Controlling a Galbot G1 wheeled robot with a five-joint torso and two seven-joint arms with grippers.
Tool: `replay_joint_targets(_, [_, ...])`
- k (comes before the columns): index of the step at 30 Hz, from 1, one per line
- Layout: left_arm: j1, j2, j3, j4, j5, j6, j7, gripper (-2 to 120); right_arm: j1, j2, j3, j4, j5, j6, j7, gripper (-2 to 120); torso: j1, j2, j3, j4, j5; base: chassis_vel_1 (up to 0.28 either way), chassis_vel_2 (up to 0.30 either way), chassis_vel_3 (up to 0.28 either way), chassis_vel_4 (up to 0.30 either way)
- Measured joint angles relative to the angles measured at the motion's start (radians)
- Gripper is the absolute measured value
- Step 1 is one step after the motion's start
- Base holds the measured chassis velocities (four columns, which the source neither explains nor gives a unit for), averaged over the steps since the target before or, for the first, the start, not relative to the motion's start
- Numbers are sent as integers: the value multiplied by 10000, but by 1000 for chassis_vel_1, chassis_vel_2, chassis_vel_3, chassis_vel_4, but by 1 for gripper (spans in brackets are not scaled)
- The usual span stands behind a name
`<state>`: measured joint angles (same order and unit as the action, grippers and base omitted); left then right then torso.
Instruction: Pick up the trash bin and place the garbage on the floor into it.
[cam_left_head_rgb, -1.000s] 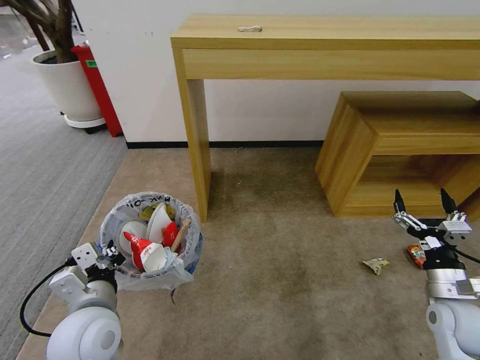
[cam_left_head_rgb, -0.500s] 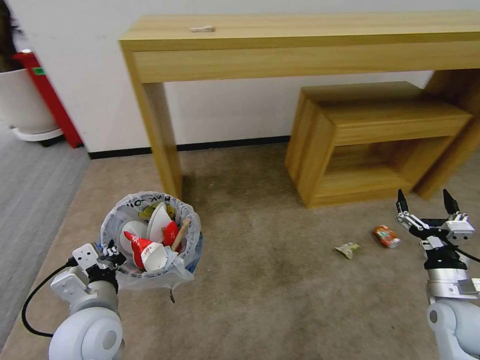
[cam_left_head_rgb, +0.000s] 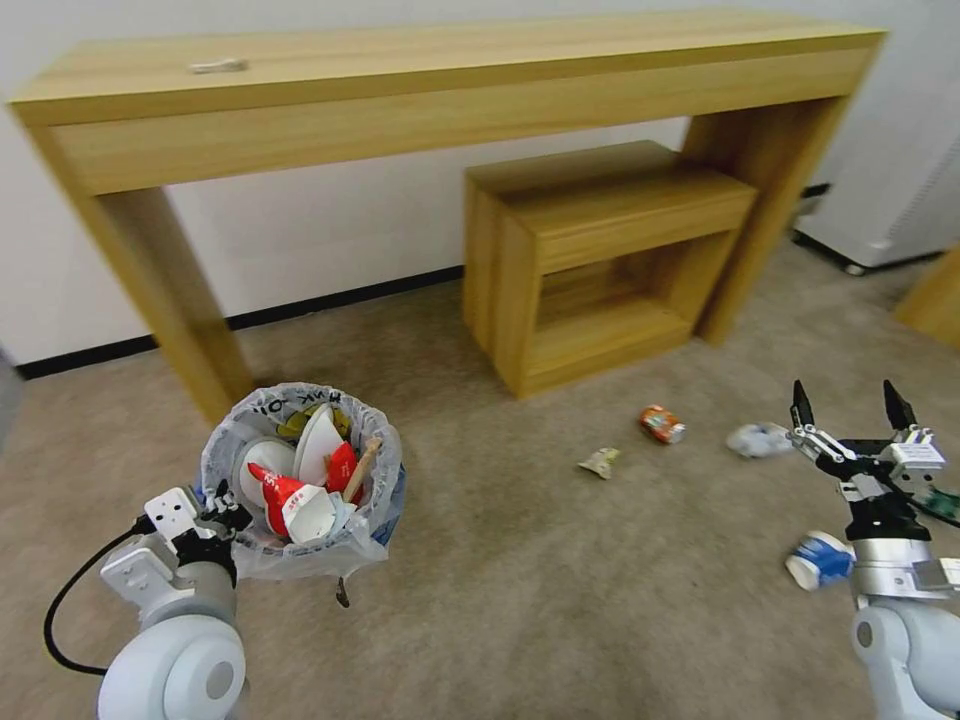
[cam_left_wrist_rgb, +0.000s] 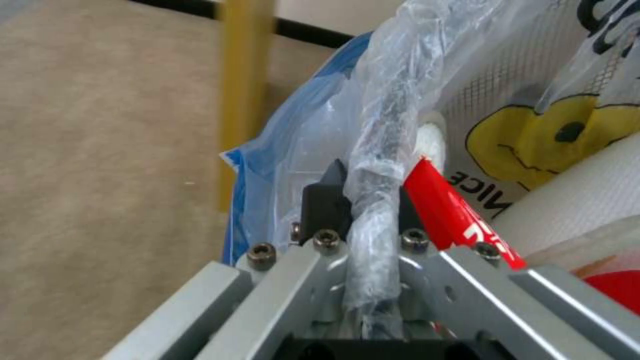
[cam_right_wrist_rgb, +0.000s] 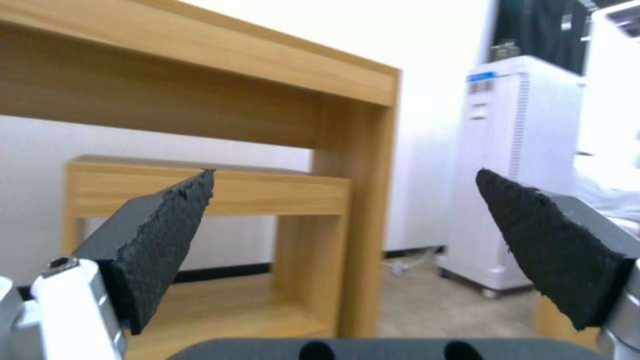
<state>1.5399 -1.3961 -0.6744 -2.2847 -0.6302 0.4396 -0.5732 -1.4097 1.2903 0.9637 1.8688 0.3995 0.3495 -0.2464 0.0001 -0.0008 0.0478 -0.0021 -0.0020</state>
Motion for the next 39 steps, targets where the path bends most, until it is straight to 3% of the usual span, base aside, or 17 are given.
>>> replay_joint_targets(22, [87, 12, 13, -106, 194, -19, 94, 1, 28, 6, -42, 1, 9, 204, -46, 100, 0, 0, 0, -5, 0, -121, -114, -118, -121])
replay_joint_targets(39, [97, 67, -158, -181, 177, -122, 52, 1, 128, 67, -144, -192, -3, 347, -238, 100, 0, 0, -1, 0, 0, -3, -4, -2, -2])
